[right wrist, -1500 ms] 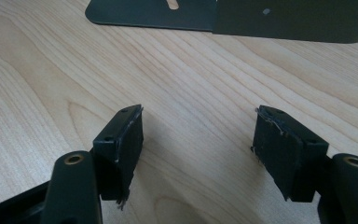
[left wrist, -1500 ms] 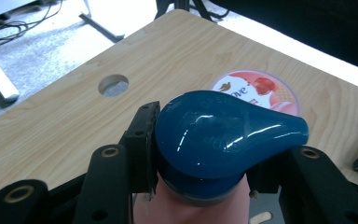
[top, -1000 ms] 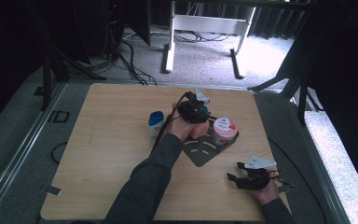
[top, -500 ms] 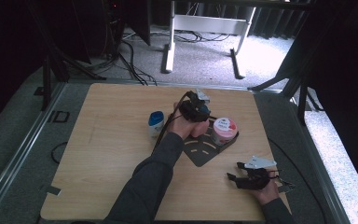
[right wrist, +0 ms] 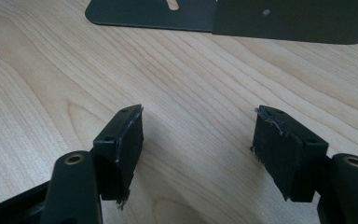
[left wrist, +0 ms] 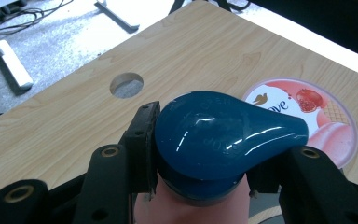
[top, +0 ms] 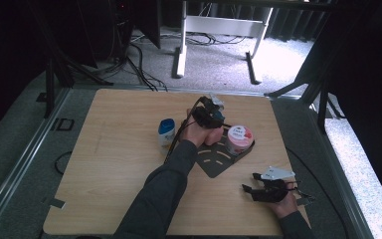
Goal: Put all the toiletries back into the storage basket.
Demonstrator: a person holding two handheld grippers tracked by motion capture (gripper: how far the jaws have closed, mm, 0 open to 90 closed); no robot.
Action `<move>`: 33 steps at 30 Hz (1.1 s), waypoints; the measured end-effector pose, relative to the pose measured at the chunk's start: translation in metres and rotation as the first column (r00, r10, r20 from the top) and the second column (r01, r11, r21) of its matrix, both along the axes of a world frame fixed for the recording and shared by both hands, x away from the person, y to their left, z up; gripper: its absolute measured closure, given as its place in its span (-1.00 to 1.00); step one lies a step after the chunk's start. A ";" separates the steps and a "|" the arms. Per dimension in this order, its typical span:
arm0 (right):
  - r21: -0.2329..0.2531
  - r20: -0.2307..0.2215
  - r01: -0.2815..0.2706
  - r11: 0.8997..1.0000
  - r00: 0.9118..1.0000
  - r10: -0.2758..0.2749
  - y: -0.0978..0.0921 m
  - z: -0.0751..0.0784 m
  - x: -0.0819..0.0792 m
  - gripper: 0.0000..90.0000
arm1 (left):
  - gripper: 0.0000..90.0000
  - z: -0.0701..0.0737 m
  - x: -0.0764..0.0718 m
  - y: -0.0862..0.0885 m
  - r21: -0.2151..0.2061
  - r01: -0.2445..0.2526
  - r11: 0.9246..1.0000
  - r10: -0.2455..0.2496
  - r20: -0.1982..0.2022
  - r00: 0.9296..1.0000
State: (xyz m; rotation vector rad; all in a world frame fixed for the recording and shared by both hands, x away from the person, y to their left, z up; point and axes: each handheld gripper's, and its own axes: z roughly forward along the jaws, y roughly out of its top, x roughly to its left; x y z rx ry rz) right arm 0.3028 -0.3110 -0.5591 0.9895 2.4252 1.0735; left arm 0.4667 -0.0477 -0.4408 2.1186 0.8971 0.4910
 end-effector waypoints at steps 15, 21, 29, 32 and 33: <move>0.000 0.000 -0.001 1.000 1.000 0.001 0.000 0.000 0.000 -0.27 | 0.18 -0.005 0.009 -0.008 -0.029 -0.026 0.999 0.025 -0.020 0.999; 0.000 0.001 -0.001 1.000 1.000 0.001 0.000 0.000 0.000 -0.27 | 0.18 -0.007 0.012 -0.012 -0.022 -0.032 0.999 0.032 -0.022 0.999; -0.001 0.001 -0.002 1.000 1.000 0.002 0.000 0.000 0.000 -0.27 | 0.18 -0.010 0.016 -0.014 -0.018 -0.050 0.999 0.050 -0.012 0.999; 0.000 0.001 -0.002 1.000 1.000 0.002 0.000 0.000 0.000 -0.27 | 0.18 -0.012 0.017 -0.015 -0.016 -0.050 0.999 0.050 -0.014 0.999; 0.000 0.001 -0.002 1.000 1.000 0.002 0.000 0.000 0.000 -0.27 | 0.18 -0.013 0.017 -0.016 -0.018 -0.051 0.999 0.051 -0.016 0.999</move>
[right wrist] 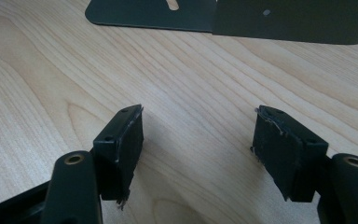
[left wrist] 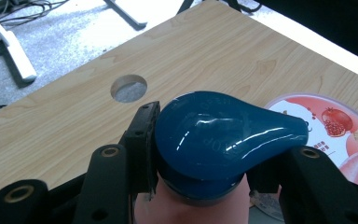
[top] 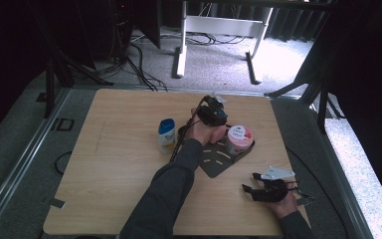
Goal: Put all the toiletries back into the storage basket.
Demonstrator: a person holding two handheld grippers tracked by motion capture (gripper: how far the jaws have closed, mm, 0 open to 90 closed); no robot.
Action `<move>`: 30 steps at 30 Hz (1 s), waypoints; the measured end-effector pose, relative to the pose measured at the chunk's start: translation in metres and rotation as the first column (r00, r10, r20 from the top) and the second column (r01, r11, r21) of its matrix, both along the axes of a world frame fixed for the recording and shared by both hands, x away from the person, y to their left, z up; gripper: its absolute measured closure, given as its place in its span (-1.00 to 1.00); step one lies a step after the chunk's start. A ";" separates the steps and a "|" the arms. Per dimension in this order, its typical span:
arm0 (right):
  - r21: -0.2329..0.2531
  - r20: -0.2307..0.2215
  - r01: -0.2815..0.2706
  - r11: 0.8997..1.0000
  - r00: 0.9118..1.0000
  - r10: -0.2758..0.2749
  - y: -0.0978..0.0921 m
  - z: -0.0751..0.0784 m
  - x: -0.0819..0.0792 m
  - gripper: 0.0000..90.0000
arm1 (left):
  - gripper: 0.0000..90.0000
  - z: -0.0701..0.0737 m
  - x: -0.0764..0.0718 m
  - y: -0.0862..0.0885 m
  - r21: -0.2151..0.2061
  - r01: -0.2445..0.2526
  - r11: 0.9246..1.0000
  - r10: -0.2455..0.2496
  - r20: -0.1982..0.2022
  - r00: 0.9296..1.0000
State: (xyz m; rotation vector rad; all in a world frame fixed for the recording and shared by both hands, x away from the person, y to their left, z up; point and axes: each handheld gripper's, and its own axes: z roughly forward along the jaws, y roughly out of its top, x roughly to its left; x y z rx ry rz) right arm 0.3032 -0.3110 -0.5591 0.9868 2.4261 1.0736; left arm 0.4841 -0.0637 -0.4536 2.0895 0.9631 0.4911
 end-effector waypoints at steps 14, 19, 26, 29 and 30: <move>0.000 0.000 0.000 1.000 1.000 0.000 0.000 0.000 0.000 -0.27 | 0.18 -0.003 0.001 -0.007 -0.012 -0.005 1.000 0.005 -0.002 1.000; 0.000 0.000 0.000 1.000 1.000 0.000 0.000 0.000 0.000 -0.27 | 0.18 -0.003 0.003 -0.008 -0.016 -0.008 1.000 0.008 -0.002 1.000; 0.000 0.001 0.000 1.000 1.000 0.000 0.000 0.000 0.000 -0.27 | 0.18 -0.003 0.003 -0.010 -0.018 -0.017 1.000 0.017 0.003 1.000; 0.000 0.000 -0.001 1.000 1.000 0.001 0.000 0.000 0.001 -0.27 | 0.18 -0.003 0.002 -0.010 -0.014 -0.022 1.000 0.022 0.002 1.000; 0.000 0.000 0.000 1.000 1.000 0.000 0.000 0.000 0.001 -0.27 | 0.18 -0.003 0.001 -0.010 -0.014 -0.023 1.000 0.023 0.002 1.000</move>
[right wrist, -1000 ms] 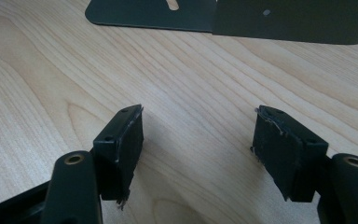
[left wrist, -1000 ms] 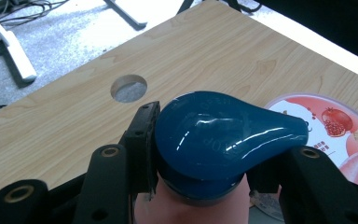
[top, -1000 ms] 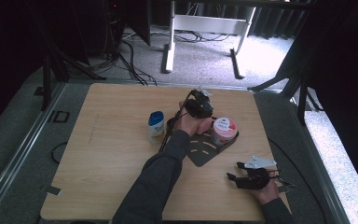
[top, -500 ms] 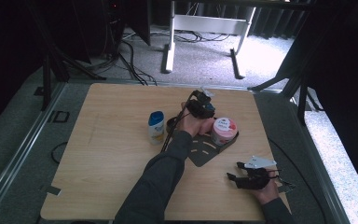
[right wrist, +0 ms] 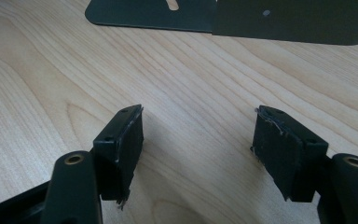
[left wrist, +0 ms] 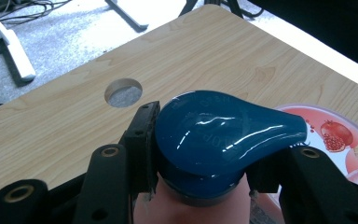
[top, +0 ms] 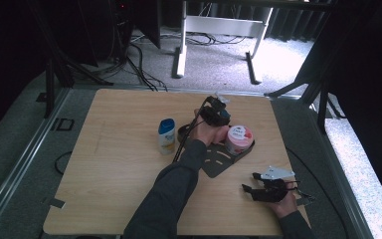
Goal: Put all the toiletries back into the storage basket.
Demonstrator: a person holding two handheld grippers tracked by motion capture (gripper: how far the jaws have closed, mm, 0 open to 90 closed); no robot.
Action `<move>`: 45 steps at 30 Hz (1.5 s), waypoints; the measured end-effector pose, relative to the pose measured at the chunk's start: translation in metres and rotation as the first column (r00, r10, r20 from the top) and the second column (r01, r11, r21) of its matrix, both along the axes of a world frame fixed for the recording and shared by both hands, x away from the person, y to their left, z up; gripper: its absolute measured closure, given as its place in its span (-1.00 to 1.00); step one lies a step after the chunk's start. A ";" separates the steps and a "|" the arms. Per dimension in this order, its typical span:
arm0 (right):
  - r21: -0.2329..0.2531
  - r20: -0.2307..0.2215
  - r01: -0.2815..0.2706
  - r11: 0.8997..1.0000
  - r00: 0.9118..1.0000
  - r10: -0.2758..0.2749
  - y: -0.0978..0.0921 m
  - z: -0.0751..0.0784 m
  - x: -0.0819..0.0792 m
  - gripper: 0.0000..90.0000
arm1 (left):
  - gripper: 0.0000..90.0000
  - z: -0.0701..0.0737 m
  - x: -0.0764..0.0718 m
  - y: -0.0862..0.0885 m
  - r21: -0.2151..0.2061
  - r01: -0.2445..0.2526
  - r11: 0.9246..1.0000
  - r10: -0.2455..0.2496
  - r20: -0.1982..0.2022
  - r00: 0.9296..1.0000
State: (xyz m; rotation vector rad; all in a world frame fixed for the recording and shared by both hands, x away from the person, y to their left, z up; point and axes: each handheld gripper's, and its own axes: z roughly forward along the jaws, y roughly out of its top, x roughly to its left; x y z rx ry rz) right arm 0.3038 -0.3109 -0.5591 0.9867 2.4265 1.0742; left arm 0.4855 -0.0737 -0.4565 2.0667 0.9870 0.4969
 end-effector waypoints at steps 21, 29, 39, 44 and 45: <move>0.000 0.000 0.000 1.000 1.000 0.000 0.000 0.000 0.000 -0.27 | 0.15 -0.002 -0.005 0.002 0.010 0.014 1.000 -0.014 0.005 1.000; 0.000 -0.001 0.000 1.000 1.000 0.000 0.000 0.000 0.000 -0.27 | -0.18 -0.005 -0.004 0.006 0.005 0.030 1.000 -0.029 -0.022 0.999; 0.000 0.000 0.000 1.000 1.000 0.000 0.000 0.000 0.000 -0.27 | -0.25 0.001 -0.009 0.013 -0.014 0.060 0.998 -0.060 -0.025 0.998; 0.000 0.000 0.000 1.000 1.000 0.000 0.000 0.000 0.000 -0.27 | -0.24 0.006 -0.016 0.016 -0.022 0.065 0.998 -0.065 -0.007 0.998; 0.000 0.000 0.000 1.000 1.000 0.000 0.000 0.000 0.000 -0.27 | -0.24 0.006 -0.017 0.017 -0.019 0.069 0.997 -0.069 -0.009 0.998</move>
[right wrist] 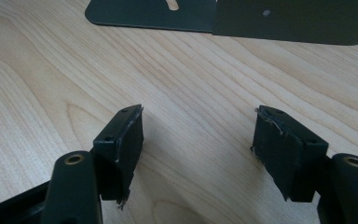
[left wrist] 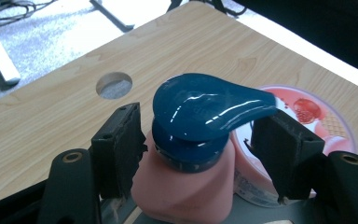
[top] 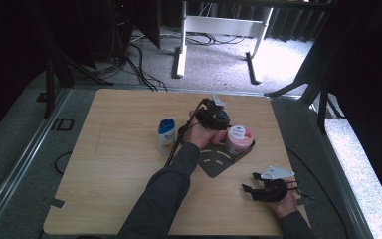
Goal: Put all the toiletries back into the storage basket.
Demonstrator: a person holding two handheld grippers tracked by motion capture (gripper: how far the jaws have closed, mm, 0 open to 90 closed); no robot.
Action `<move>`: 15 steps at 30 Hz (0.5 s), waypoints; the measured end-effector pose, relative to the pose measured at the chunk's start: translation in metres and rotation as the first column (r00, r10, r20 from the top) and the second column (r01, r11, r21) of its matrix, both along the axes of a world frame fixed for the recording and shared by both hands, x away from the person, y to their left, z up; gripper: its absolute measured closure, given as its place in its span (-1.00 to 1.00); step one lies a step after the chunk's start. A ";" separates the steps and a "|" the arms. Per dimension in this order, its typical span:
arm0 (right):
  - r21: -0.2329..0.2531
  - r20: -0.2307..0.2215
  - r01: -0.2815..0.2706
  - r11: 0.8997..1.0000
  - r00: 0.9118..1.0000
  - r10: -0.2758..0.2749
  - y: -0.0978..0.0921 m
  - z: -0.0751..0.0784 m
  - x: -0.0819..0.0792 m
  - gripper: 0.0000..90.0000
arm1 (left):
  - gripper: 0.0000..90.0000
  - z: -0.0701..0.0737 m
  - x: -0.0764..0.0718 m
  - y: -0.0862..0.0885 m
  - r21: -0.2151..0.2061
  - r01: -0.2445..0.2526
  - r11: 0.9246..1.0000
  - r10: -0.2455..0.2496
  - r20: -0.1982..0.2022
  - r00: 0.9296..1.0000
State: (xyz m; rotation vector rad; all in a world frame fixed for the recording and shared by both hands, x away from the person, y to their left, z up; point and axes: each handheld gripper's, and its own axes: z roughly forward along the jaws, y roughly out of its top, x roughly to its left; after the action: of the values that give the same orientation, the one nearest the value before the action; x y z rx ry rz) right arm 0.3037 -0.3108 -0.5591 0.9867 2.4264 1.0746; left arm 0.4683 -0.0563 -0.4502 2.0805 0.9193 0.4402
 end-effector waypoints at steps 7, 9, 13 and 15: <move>0.000 0.000 0.000 1.000 1.000 0.000 0.000 0.000 0.000 -0.27 | -0.22 0.000 -0.008 0.005 0.000 0.020 1.000 -0.020 -0.001 1.000; 0.000 0.000 0.000 1.000 1.000 0.000 0.000 0.000 0.000 -0.27 | -0.18 0.000 -0.009 0.006 -0.004 0.031 1.000 -0.031 0.001 1.000; 0.000 0.000 0.000 1.000 1.000 0.000 0.000 0.000 0.000 -0.27 | -0.16 0.004 -0.013 0.010 -0.003 0.036 0.999 -0.036 0.010 0.999; -0.001 -0.001 0.000 1.000 1.000 0.000 0.000 0.000 0.000 -0.27 | -0.13 0.007 -0.015 0.011 -0.008 0.036 0.999 -0.036 0.014 0.999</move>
State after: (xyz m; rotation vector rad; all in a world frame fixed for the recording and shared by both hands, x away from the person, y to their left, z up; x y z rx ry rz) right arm 0.3037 -0.3108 -0.5590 0.9872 2.4269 1.0735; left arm 0.4537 -0.0453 -0.4435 2.0807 0.8724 0.4307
